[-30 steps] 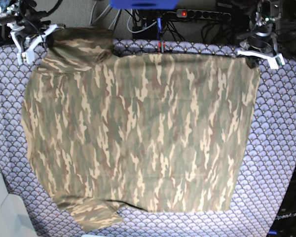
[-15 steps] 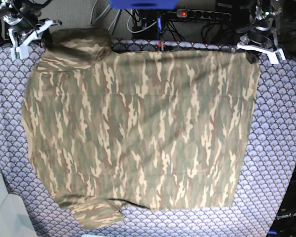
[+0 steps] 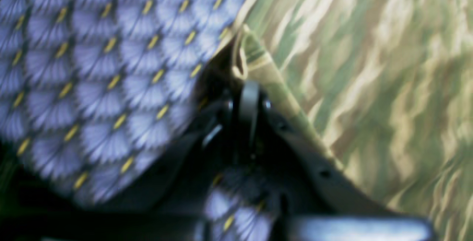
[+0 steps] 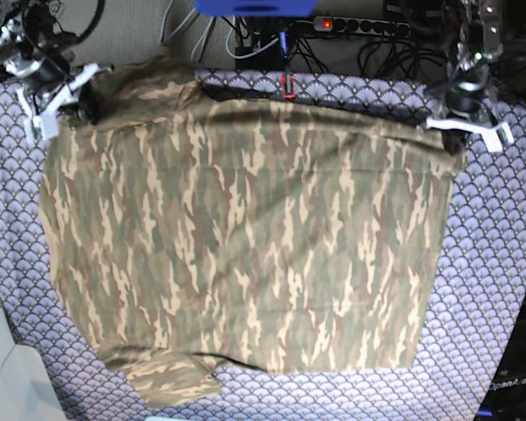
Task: Fold the T-shirt properly
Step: 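Grasp the shoulder corners with both grippers and lift the collar edge, then pull both grippers toward the hem, folding the collar edge over the shirt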
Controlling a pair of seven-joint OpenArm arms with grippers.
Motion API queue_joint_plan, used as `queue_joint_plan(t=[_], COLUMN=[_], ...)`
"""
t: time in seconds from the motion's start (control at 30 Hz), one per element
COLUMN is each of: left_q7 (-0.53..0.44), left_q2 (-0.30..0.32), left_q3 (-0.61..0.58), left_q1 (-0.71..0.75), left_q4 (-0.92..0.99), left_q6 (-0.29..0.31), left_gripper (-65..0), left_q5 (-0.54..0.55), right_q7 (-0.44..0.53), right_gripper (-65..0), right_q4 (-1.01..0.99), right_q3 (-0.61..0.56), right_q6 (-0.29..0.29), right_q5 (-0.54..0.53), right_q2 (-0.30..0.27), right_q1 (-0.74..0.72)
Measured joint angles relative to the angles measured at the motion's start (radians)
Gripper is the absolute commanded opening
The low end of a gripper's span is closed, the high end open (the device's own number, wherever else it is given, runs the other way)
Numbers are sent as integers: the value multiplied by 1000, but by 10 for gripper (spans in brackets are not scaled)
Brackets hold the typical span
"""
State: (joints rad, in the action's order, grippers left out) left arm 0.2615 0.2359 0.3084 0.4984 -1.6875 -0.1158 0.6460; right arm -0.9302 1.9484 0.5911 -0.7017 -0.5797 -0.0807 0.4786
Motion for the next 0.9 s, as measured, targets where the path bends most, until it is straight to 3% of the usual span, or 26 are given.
queue_joint_plan(t=[0.1,0.3,0.47,0.53,0.9], left_q7=[4,214,308,343,558], left_q2=[-2,-10,-29,-37,-48], left_q3=[-2,5,45,60,175], left_q1=[-29,-151,-203,-224,-377], left_q4=[8,6,3,3,8], left_q6=[-1,-6,3,-21,-5], left_gripper=[-650,-650,-650,-650,-650], left_q5=[3,0,2,-12,-13], right_q7=[-25,-133,-201,-204,-208], right_gripper=[-648,-648,-648,-648,-648], right_q4=[0,-1,-5,-5,-148], right_q3=[-22,-18,-16,-15,-25], right_q6=[0,0,0,0,0], right_q5=[-5,-5,-3,3,2], right_q2=[-22,-51,-72,-86,-127], right_q1=[-47,-166,-252,-282,-413])
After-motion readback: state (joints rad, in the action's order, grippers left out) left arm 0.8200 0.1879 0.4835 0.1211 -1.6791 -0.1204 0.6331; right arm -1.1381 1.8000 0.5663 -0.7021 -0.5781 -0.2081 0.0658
